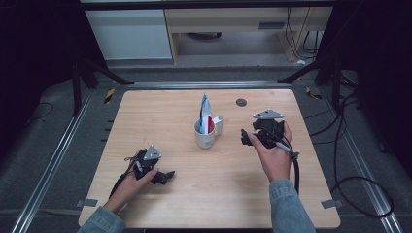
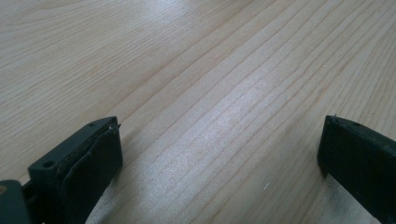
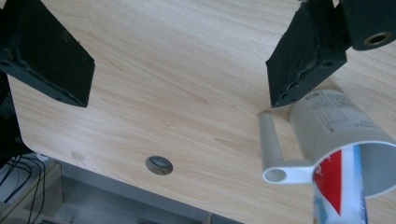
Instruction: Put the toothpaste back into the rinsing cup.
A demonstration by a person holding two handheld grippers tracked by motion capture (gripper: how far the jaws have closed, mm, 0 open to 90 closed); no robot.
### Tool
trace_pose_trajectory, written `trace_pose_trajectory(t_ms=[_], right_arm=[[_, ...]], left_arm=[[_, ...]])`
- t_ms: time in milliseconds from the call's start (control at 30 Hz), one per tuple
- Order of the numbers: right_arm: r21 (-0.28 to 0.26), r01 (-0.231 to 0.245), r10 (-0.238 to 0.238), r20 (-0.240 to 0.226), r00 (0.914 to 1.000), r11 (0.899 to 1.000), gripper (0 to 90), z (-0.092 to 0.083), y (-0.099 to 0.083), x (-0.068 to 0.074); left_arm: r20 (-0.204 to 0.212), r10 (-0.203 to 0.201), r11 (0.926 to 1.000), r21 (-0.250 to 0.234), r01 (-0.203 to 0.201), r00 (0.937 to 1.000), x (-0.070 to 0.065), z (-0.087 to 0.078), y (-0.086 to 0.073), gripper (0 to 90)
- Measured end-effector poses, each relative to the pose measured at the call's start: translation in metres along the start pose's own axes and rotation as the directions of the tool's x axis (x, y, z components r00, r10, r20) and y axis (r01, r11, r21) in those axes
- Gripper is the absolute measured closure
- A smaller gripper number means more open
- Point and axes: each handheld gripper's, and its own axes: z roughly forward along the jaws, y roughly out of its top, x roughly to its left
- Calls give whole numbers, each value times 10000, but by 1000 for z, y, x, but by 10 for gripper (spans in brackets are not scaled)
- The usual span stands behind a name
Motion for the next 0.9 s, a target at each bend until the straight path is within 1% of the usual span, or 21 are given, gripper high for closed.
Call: trace_pose_trajectory(t_ms=[133,167,233,333,367,467,500,567,633,667,767,800,833,867,900], right_arm=[[93,-127,126,160,9998,9999,78,-5,-10,-6],[137,-182,179,220,9996,9997,79,-8,-16,-9],[160,-216,212,281,9994,9996,81,-9,-19,-11],[253,-407,395,470,9981,9988,83,-11,-30,-18],[317,-537,520,523,9973,9981,83,-11,-33,-21],[568,-754,712,730,9948,9955,89,-8,-43,-29],[670,-892,840,761,9936,9938,89,-6,-47,-32],[905,-1026,949,862,9918,9906,89,-1,-56,-38],[977,-975,888,906,9919,9904,89,1,-59,-40],[1099,-1184,1086,913,9899,9869,89,3,-62,-40],[1329,-1196,1072,963,9896,9839,90,9,-71,-44],[1419,-1270,1141,959,9888,9817,92,11,-74,-44],[1594,-1443,1302,955,9869,9766,94,14,-77,-46],[1594,-1443,1302,955,9869,9766,94,14,-77,-46],[1642,-1556,1410,969,9853,9741,98,15,-78,-46]], left_arm=[[-19,-22,10000,-2,22,10000,-1,0,0,0],[-18,-21,10000,-3,21,10000,-1,0,0,0],[-16,-16,10000,0,16,10000,-1,0,0,0],[-9,-6,10000,2,6,10000,-1,0,0,0],[-7,-5,10000,1,5,10000,-1,0,0,0],[-4,5,10000,1,-5,10000,-1,0,0,0],[-3,10,10000,1,-10,10000,-2,0,0,0],[-3,7,10000,0,-7,10000,-2,0,0,0],[-2,6,10000,1,-6,10000,-2,0,0,0],[-3,8,10000,1,-8,10000,-2,0,0,0],[0,9,10000,-1,-9,10000,-2,0,0,0],[2,9,10000,1,-9,10000,-2,0,0,0],[2,8,10000,0,-8,10000,-2,0,0,0],[1,10,10000,0,-10,10000,-2,0,0,0],[0,11,10000,2,-11,10000,-2,0,0,0]])
